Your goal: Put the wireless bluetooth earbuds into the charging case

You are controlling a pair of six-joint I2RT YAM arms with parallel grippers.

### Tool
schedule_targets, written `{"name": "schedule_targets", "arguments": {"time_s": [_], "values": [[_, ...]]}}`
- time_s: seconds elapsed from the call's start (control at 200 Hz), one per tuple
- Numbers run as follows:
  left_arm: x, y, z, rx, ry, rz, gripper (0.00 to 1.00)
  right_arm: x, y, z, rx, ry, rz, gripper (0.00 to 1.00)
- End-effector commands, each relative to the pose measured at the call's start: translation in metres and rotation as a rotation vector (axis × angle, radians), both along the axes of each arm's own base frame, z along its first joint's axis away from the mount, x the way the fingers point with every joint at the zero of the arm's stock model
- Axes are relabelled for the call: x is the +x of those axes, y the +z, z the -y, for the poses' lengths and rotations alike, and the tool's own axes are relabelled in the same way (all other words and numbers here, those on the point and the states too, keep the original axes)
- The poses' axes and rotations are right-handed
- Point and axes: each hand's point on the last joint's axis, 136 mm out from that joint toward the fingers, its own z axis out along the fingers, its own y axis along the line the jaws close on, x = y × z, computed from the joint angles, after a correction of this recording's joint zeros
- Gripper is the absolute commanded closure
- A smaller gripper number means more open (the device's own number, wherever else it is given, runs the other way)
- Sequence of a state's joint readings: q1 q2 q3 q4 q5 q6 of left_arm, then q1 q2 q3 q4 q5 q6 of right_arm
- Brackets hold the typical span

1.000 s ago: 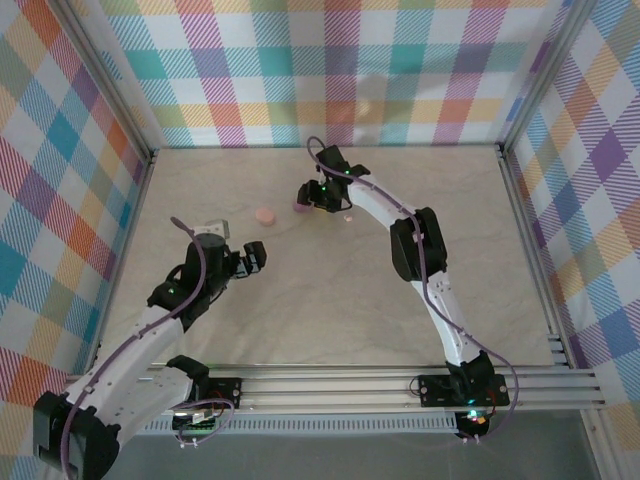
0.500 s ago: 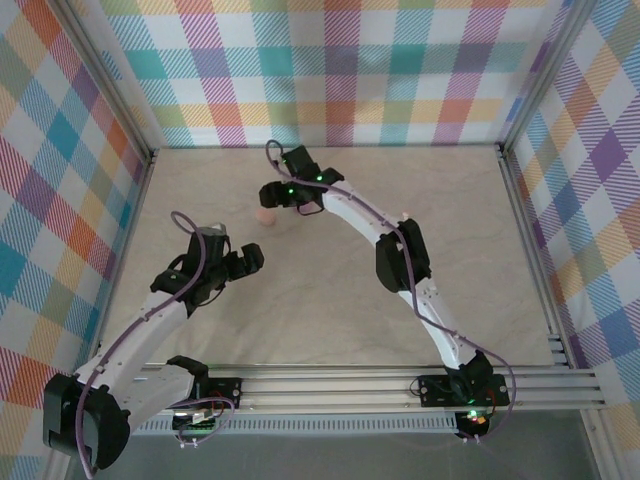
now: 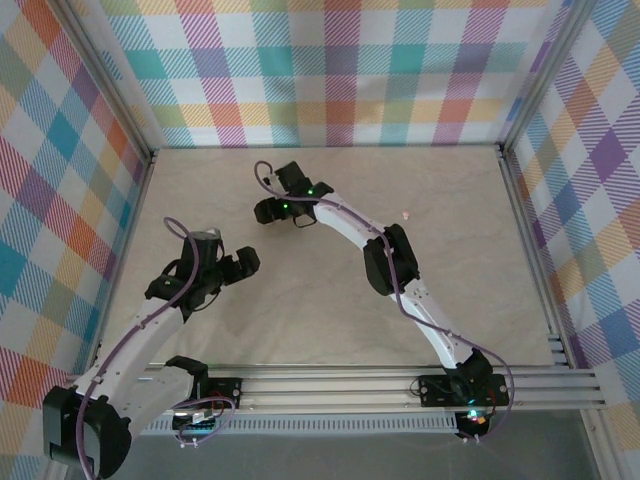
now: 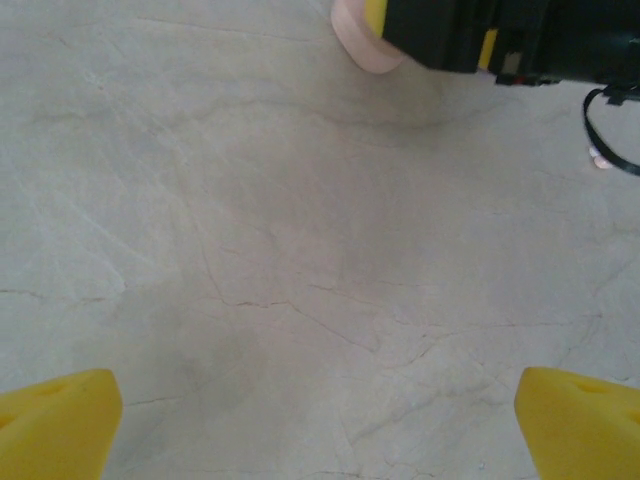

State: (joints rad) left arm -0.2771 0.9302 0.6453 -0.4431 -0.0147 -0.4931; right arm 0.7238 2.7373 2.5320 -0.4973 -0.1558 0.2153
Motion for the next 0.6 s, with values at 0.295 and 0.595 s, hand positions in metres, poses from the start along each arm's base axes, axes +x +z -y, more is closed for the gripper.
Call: {"name": "schedule_targets", "arguments": {"time_s": [0.295, 0.595], "values": [[-0.001, -0.002, 0.003, -0.045, 0.008, -0.029, 0.00, -0.011, 0.011, -0.028, -0.046, 0.125, 0.157, 0.20], [-0.004, 0.005, -0.001, -0.040, 0.018, -0.018, 0.00, -0.027, 0.010, -0.030, -0.023, 0.190, 0.094, 0.19]]}}
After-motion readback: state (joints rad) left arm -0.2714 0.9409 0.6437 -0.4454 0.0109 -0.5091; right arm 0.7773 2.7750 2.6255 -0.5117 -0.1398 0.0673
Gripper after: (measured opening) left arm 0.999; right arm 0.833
